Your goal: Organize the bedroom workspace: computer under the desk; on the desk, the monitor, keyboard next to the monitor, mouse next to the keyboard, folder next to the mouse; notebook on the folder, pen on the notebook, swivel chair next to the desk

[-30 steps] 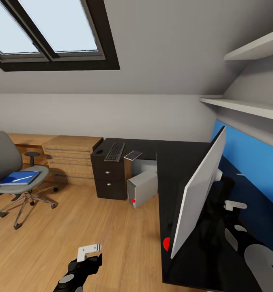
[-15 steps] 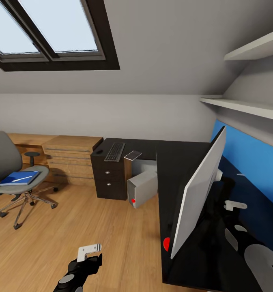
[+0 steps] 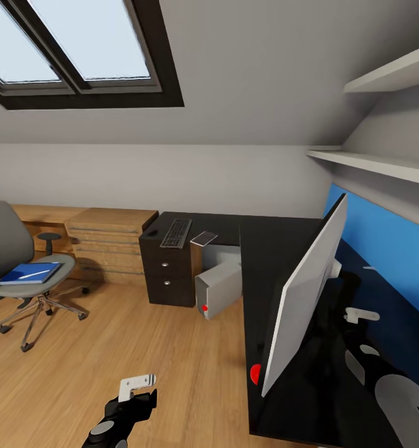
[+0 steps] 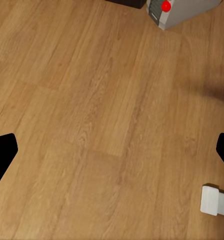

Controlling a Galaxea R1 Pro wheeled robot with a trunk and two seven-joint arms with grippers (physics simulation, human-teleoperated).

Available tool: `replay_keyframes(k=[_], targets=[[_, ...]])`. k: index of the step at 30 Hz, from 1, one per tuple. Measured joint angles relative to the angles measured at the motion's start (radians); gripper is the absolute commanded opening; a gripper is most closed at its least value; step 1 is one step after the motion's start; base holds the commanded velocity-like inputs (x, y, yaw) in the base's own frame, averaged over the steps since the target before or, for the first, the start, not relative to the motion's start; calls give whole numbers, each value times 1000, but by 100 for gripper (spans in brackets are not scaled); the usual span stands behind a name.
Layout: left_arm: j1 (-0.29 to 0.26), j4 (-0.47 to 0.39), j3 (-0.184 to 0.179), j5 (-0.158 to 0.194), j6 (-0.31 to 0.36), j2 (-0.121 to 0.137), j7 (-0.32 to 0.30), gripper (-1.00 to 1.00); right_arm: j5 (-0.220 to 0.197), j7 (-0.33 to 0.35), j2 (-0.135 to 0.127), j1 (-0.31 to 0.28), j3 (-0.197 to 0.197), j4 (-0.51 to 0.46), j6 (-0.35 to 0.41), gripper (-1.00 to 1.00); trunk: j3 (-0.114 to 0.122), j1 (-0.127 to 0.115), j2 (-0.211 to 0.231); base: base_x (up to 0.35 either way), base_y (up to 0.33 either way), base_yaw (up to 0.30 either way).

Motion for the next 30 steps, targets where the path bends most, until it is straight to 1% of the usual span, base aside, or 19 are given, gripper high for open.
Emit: replay_keyframes(k=[1, 15, 22, 25, 26, 27, 28, 30], targets=[[0, 0, 0, 0, 0, 0, 0, 100, -6, 1, 0, 0, 2, 0, -1, -100, 0, 0, 0, 0, 0, 0], [0, -5, 0, 0, 0, 2, 0, 100, -3, 2, 1, 0, -2, -2, 3, -100, 0, 0, 0, 0, 0, 0], [0, -34, 2, 0, 1, 6, 0, 100, -4, 2, 1, 0, -2, -2, 4, -100, 0, 0, 0, 0, 0, 0], [0, -65, 4, 0, 1, 6, 0, 100, -4, 2, 1, 0, -1, -2, 4, -100, 0, 0, 0, 0, 0, 0], [0, -88, 5, 1, 2, 7, 0, 100, -4, 3, 1, 0, -1, -3, 4, -100, 0, 0, 0, 0, 0, 0], [2, -159, 21, 0, 2, 9, 0, 100, -3, 3, 1, 0, -1, -3, 5, -100, 0, 0, 0, 0, 0, 0], [4, -177, 29, 2, 3, 9, 0, 100, -3, 3, 1, 0, -1, -3, 5, -100, 0, 0, 0, 0, 0, 0], [12, -211, 70, 4, 4, 9, -1, 100, -3, 3, 1, 0, -1, -3, 5, -100, 0, 0, 0, 0, 0, 0]])
